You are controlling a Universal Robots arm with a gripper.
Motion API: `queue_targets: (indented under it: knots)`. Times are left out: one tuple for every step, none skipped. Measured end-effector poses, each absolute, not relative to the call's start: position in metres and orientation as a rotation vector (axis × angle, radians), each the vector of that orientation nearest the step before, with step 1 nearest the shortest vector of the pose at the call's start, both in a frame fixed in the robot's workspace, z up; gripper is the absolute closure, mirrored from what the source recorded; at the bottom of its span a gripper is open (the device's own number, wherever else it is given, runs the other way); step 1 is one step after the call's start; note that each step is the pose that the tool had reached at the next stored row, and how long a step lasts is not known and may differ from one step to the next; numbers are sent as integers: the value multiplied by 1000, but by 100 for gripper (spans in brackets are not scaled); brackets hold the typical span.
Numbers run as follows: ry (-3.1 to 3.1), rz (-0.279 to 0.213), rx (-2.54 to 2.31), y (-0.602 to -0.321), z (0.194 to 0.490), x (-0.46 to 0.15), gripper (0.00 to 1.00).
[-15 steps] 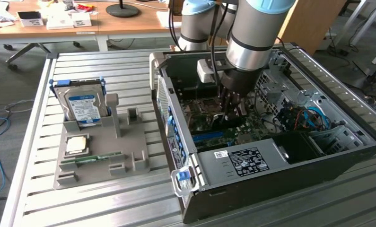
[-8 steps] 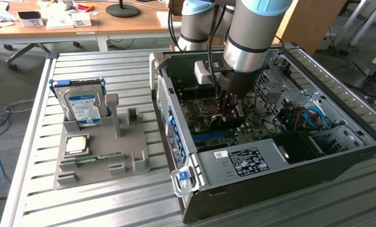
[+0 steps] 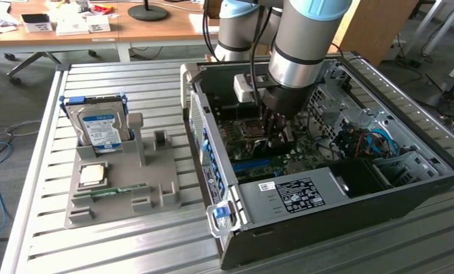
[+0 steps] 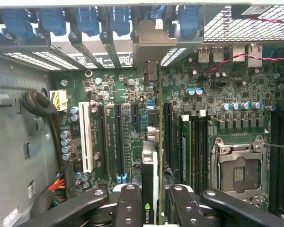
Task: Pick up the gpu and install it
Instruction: 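Insert the gpu into the slot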
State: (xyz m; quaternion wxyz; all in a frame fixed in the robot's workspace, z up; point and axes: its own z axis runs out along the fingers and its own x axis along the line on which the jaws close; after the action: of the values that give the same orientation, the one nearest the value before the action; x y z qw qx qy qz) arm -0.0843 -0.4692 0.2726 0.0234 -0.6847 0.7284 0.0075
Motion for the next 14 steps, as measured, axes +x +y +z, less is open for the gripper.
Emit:
queue_targets:
  knots:
    - [2255,23,-2120,-469,273,-85,73]
    - [2255,23,-2120,-469,273,-85,73]
    - [2255,23,-2120,-469,273,-85,73]
    - [2255,23,-2120,-469,273,-85,73]
    - [2255,23,-2120,-469,273,-86,73]
    - [2255,23,-2120,-469,273,-86,73]
    - [2255,23,-2120,-469,273,-86,73]
    - [2255,23,-2120,-469,273,-87,73]
    - [2255,23,-2120,-469,273,-88,73]
    - [2255,23,-2120,-469,273,-89,73]
    - [2255,23,-2120,-469,273,-89,73]
    - [2255,23,-2120,-469,273,-89,73]
    - [2255,23,-2120,-469,273,-90,73]
    - [2255,23,-2120,-469,272,-90,73]
